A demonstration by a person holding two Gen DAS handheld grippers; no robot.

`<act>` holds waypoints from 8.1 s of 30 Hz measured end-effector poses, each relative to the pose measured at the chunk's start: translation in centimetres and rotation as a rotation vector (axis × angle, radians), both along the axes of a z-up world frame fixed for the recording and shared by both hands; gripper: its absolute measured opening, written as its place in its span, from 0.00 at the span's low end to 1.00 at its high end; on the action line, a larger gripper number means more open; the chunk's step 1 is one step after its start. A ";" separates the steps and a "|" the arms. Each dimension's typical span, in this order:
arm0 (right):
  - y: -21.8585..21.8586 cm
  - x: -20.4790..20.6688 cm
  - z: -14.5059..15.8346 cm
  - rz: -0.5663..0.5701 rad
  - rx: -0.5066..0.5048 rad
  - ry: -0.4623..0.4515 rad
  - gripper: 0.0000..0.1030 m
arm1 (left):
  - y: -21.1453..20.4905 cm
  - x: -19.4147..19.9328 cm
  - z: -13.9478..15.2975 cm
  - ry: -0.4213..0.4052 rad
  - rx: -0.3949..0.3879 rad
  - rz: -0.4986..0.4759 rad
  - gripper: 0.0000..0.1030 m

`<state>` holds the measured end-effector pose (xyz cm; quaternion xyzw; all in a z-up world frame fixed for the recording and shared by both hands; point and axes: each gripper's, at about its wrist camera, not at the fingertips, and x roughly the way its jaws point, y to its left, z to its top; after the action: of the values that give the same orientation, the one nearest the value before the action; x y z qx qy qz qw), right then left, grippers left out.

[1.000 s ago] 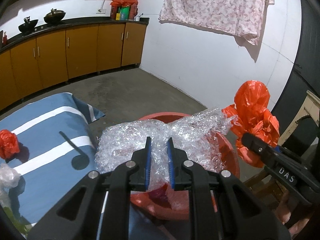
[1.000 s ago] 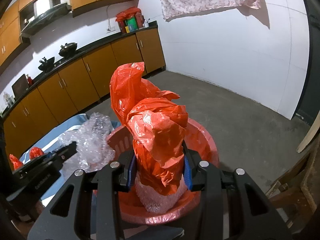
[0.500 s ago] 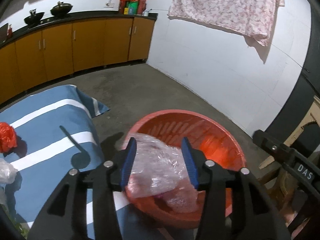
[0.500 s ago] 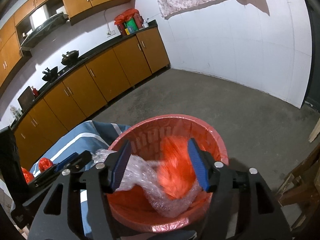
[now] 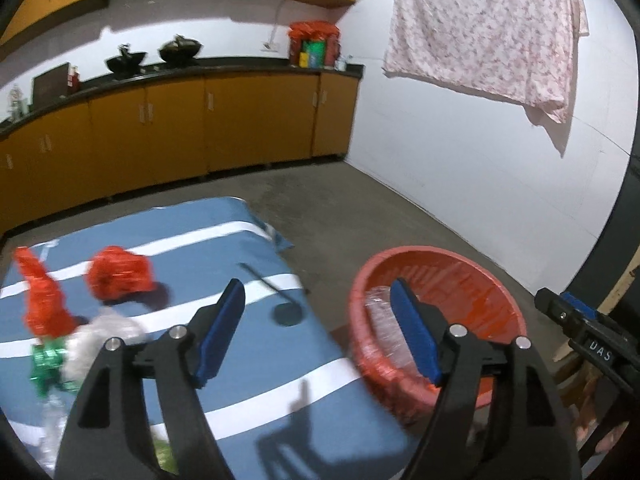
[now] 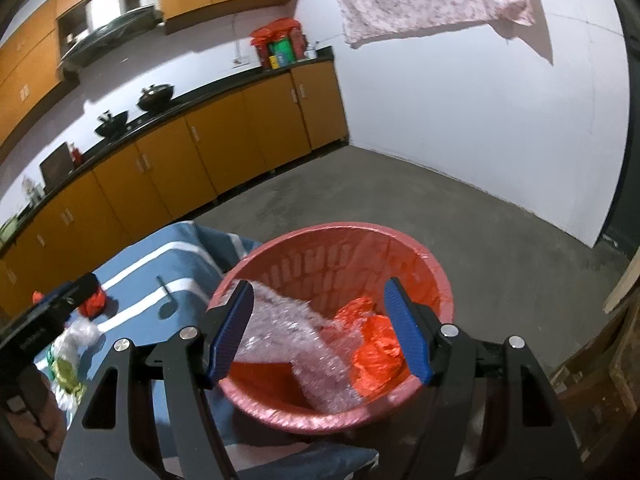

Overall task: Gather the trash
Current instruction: 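Grasp the olive-green bag with the right tool while the left tool grasps the clear bag, then carry the clear and olive-green bags to the orange basket and release both, then grasp the white bag with the right tool while the left tool grasps the green bag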

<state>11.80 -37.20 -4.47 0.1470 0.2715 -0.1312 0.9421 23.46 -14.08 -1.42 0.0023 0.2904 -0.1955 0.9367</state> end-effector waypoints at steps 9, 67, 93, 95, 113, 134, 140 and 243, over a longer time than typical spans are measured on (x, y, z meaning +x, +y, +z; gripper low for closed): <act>8.2 0.2 0.3 0.215 -0.009 0.015 0.66 | 11.1 -4.5 1.2 -0.061 0.035 0.211 0.78; 23.4 4.6 -6.3 0.453 -0.001 0.265 0.12 | 25.1 -5.9 -9.4 0.280 0.073 0.387 0.37; 20.9 2.8 -2.5 0.414 0.020 0.164 0.12 | 23.4 -8.2 -0.8 0.082 -0.033 0.344 0.37; 20.6 2.9 -2.5 0.406 0.025 0.163 0.11 | 23.0 -8.2 -0.5 0.074 -0.032 0.335 0.37; 15.8 2.3 -0.6 0.300 0.012 0.107 0.12 | 17.8 -6.1 0.3 0.063 -0.041 0.215 0.37; 0.0 0.3 0.5 -0.073 0.013 0.077 0.11 | -1.8 -1.5 -0.5 0.087 -0.092 -0.189 0.37; -2.1 0.8 -0.4 -0.107 0.039 0.083 0.11 | -5.7 -0.2 -1.9 0.120 -0.091 -0.248 0.37; 26.4 10.6 -7.8 0.441 -0.063 0.295 0.24 | 27.3 2.9 -7.9 0.110 0.130 0.290 0.90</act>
<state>22.43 -10.81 -12.23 0.0341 0.4271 0.0490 0.9022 26.37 13.18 -9.37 0.0105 0.3506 -0.0388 0.9357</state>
